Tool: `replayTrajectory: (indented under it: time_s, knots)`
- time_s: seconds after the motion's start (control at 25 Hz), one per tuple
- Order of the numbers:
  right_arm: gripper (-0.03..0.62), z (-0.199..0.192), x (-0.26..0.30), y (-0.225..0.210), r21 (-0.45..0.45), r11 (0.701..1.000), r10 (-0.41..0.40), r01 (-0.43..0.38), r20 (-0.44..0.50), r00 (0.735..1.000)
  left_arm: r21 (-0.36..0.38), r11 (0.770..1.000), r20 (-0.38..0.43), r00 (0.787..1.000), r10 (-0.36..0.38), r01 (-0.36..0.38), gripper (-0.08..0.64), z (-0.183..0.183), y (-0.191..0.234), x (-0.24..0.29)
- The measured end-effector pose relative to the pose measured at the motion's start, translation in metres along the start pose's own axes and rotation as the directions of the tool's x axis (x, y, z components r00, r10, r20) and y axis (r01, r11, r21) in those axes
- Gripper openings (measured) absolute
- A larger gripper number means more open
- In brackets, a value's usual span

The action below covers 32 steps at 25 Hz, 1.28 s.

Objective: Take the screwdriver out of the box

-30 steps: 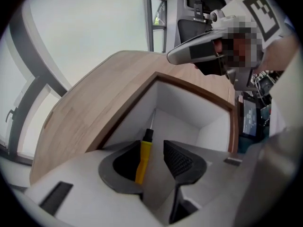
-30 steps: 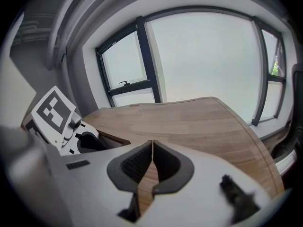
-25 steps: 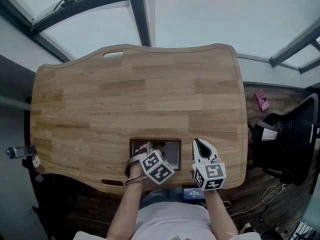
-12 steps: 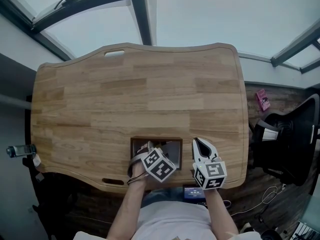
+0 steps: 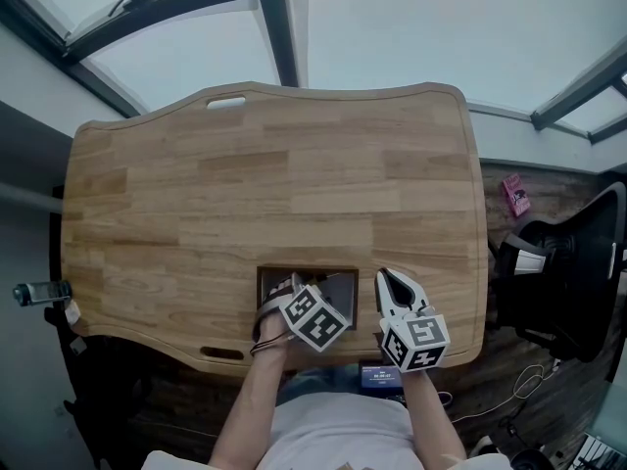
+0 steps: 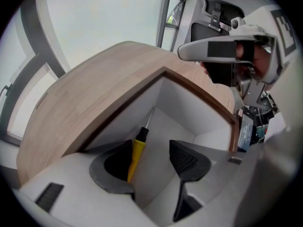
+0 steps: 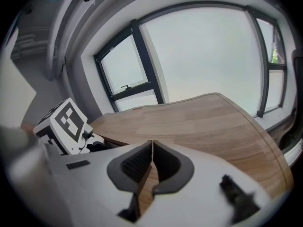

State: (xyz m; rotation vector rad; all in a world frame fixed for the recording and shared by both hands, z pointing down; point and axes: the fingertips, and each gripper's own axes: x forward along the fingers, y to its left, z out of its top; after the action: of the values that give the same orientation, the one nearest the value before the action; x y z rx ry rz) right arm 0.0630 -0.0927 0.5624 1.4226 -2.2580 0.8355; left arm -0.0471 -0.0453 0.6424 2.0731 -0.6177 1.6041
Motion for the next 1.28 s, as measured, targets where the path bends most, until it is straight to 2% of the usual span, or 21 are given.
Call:
replayTrajectory:
  time_s: [0.12,0.24,0.32,0.36,0.52,0.6,0.64,0.76,1.04,1.28]
  knots:
    - [0.032,-0.002,-0.002,-0.001,0.003,1.000,-0.002,0.002,-0.004,1.000,0.049,0.999,-0.007,1.000,-0.003,0.003,0.238,-0.003,-0.002,-0.004]
    - [0.032,-0.005,-0.003,-0.007,0.012,1.000,-0.011,0.011,-0.010,1.000,0.034,0.997,-0.017,0.997,-0.074,0.074,0.233,-0.004,-0.009,-0.007]
    - [0.032,-0.007,-0.004,-0.008,0.026,1.000,-0.010,0.011,-0.014,1.000,0.018,0.991,-0.033,0.991,-0.130,0.131,0.204,-0.007,-0.013,-0.009]
    - [0.032,-0.007,-0.004,-0.008,0.031,0.999,-0.008,0.008,-0.015,1.000,0.021,0.990,-0.036,0.990,-0.138,0.138,0.201,-0.008,-0.013,-0.011]
    - [0.032,-0.007,-0.003,-0.006,0.032,1.000,0.001,-0.001,-0.016,1.000,0.109,0.993,-0.036,0.998,-0.047,0.051,0.202,-0.006,-0.003,-0.004]
    - [0.032,-0.008,-0.003,-0.005,0.036,0.999,0.004,-0.004,-0.017,1.000,0.132,0.989,-0.080,0.996,-0.051,0.061,0.205,-0.012,-0.006,0.005]
    - [0.032,-0.008,-0.003,-0.006,0.037,0.999,0.005,-0.004,-0.018,1.000,0.127,0.989,-0.097,0.993,-0.066,0.079,0.187,-0.015,-0.008,0.007]
    - [0.032,-0.008,-0.003,-0.008,0.038,0.999,0.002,-0.001,-0.020,1.000,0.096,0.989,-0.104,0.990,-0.098,0.108,0.187,-0.014,-0.008,0.008]
    - [0.032,-0.010,-0.003,-0.014,0.044,0.999,-0.006,0.007,-0.025,1.000,0.080,0.982,-0.113,0.980,-0.162,0.172,0.203,-0.015,-0.015,0.009]
    - [0.032,-0.015,0.002,-0.020,0.061,0.998,-0.005,0.007,-0.041,0.999,0.095,0.988,-0.131,0.985,-0.110,0.123,0.179,-0.015,-0.008,0.011]
